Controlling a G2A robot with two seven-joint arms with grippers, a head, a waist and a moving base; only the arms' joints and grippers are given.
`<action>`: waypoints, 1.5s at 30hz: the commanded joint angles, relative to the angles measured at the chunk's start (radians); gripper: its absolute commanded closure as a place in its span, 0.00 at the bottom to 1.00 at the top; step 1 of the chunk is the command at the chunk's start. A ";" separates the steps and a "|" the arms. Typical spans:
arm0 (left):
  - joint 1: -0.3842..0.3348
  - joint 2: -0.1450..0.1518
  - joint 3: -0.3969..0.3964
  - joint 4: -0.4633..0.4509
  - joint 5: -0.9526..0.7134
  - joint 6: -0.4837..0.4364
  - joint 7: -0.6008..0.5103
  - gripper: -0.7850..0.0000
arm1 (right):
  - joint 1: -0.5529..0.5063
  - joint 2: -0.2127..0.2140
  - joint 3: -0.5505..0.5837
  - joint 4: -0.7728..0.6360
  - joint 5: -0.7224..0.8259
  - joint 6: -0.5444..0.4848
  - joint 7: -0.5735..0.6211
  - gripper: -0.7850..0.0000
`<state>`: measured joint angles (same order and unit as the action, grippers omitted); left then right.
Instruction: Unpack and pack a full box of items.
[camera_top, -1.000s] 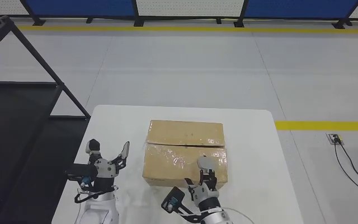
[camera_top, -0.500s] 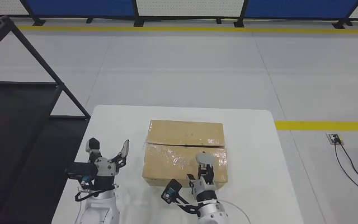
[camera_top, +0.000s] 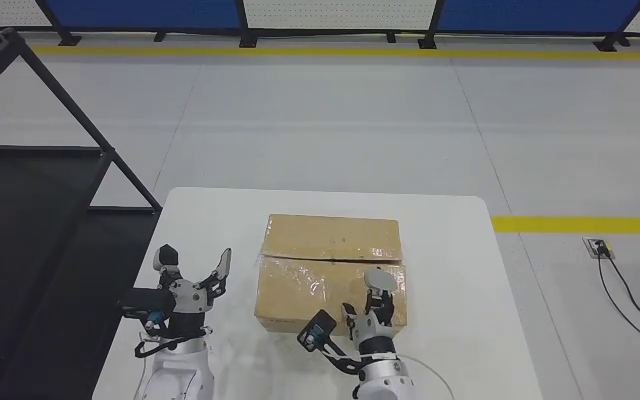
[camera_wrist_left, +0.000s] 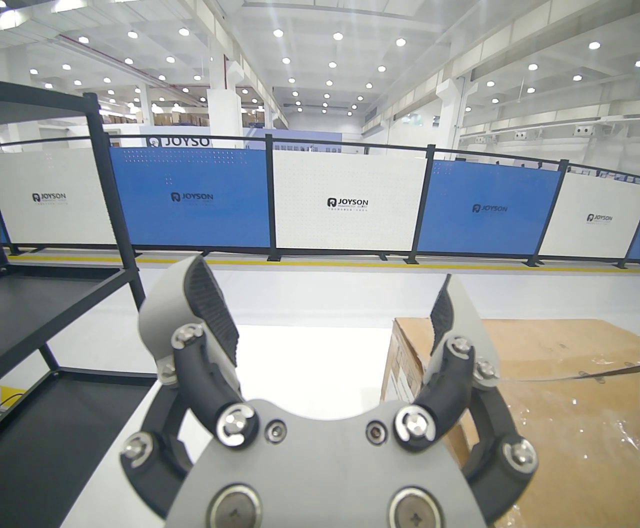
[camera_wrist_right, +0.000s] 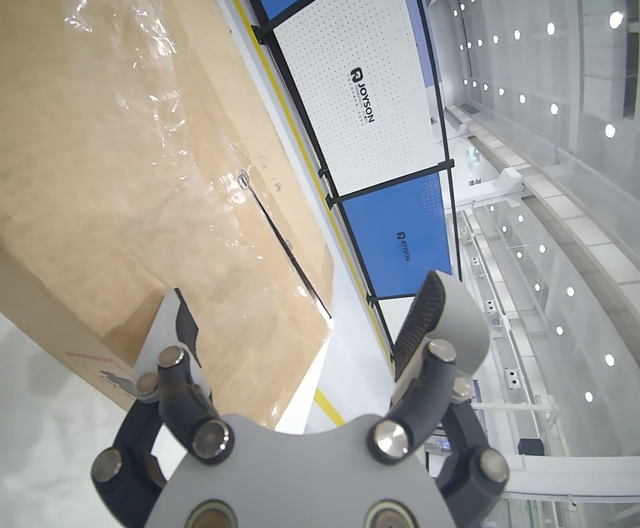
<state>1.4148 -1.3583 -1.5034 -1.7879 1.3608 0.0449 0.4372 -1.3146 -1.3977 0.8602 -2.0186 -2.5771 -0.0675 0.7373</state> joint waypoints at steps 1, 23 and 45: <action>0.000 0.000 0.000 0.000 0.000 0.000 0.000 0.00 | -0.003 -0.003 0.016 0.001 0.055 0.000 -0.023 0.00; 0.000 -0.001 -0.004 0.000 0.001 -0.007 -0.002 0.00 | -0.031 -0.024 0.134 -0.011 0.236 0.023 -0.081 0.00; 0.002 -0.001 -0.008 -0.003 0.004 -0.008 -0.002 0.00 | -0.075 -0.033 0.394 -0.080 0.886 -0.072 -0.246 0.00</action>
<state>1.4167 -1.3590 -1.5108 -1.7914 1.3662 0.0367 0.4350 -1.3842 -1.4326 1.2237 -2.0975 -1.7812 -0.1087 0.5175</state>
